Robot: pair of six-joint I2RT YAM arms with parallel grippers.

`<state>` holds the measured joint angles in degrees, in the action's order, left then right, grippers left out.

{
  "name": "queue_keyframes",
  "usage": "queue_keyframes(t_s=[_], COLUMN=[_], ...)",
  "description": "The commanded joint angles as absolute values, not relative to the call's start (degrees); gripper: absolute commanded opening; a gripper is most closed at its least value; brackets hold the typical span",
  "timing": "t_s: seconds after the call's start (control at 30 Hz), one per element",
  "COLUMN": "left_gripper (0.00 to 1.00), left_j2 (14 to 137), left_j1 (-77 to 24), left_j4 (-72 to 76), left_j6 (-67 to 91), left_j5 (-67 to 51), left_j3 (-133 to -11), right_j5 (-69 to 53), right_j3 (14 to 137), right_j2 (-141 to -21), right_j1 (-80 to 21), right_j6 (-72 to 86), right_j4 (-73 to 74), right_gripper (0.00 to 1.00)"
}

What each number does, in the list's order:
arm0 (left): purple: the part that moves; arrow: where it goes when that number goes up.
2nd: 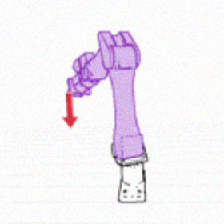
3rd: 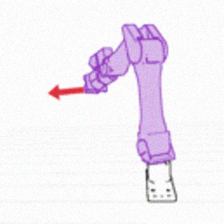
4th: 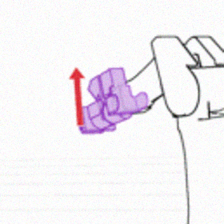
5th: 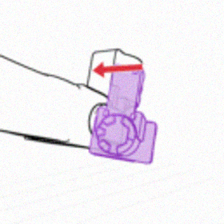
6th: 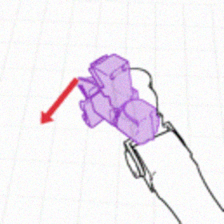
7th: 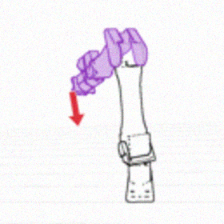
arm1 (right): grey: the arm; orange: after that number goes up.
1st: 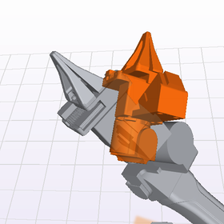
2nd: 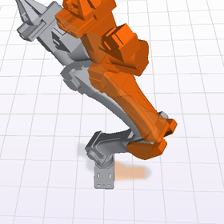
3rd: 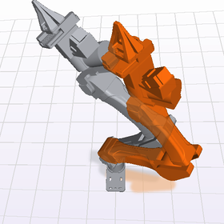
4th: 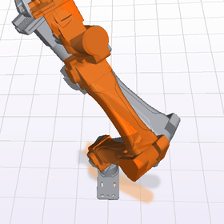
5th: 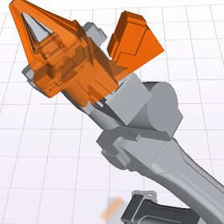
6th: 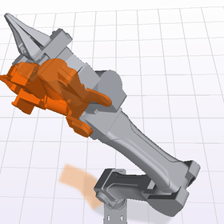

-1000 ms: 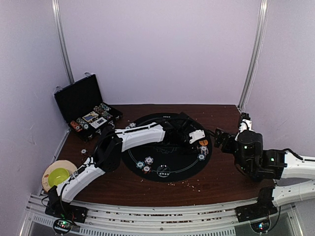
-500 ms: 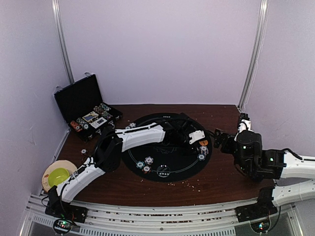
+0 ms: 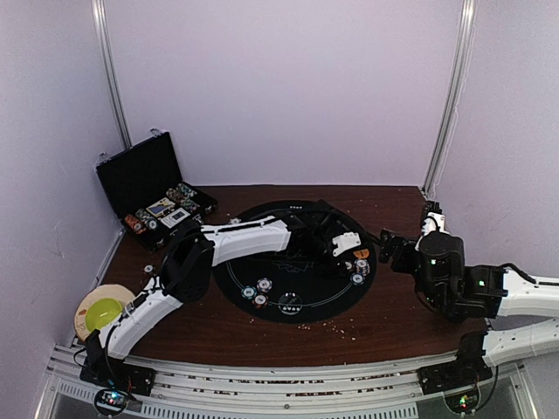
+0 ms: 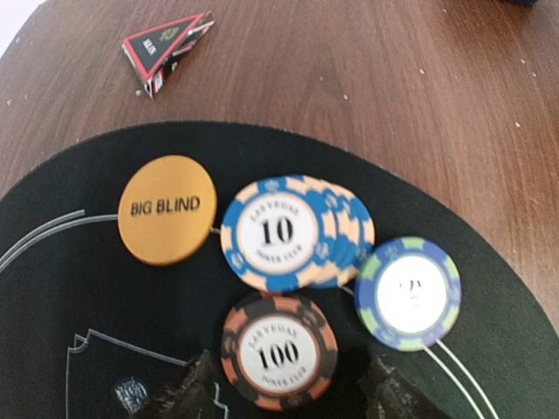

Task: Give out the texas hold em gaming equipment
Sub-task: Place the poker chips pile at the big blind area, then pick up the poker card from the face-down deck piles.

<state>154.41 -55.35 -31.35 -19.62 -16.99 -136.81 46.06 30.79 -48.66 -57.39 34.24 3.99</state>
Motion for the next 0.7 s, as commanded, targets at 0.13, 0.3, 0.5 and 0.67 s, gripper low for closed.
queue_keyframes(t_s=[0.13, 0.3, 0.5, 0.67], left_gripper=[0.77, 0.90, 0.98, 0.98], left_j2=[144.2, 136.0, 124.4, 111.0], left_j1=[-54.9, -53.6, -51.5, -48.7], left_j4=[-30.7, -28.0, -24.3, -17.8], left_j6=[-20.4, -19.8, -19.6, -19.8], left_j5=[-16.8, -14.1, -7.8, -1.7], left_j3=[-126.7, -118.4, -106.9, -92.1], right_j5=[45.9, 45.5, 44.2, 43.8], right_j3=[30.8, 30.9, 32.1, 34.2], right_j2=[-48.6, -49.6, -53.5, -58.7], right_j1=[-57.3, -57.2, -57.2, -57.3], right_j6=[33.6, 33.3, 32.5, 31.9], right_j4=[3.3, 3.1, 3.2, 4.3], right_gripper=[0.99, 1.00, 1.00, 1.00])
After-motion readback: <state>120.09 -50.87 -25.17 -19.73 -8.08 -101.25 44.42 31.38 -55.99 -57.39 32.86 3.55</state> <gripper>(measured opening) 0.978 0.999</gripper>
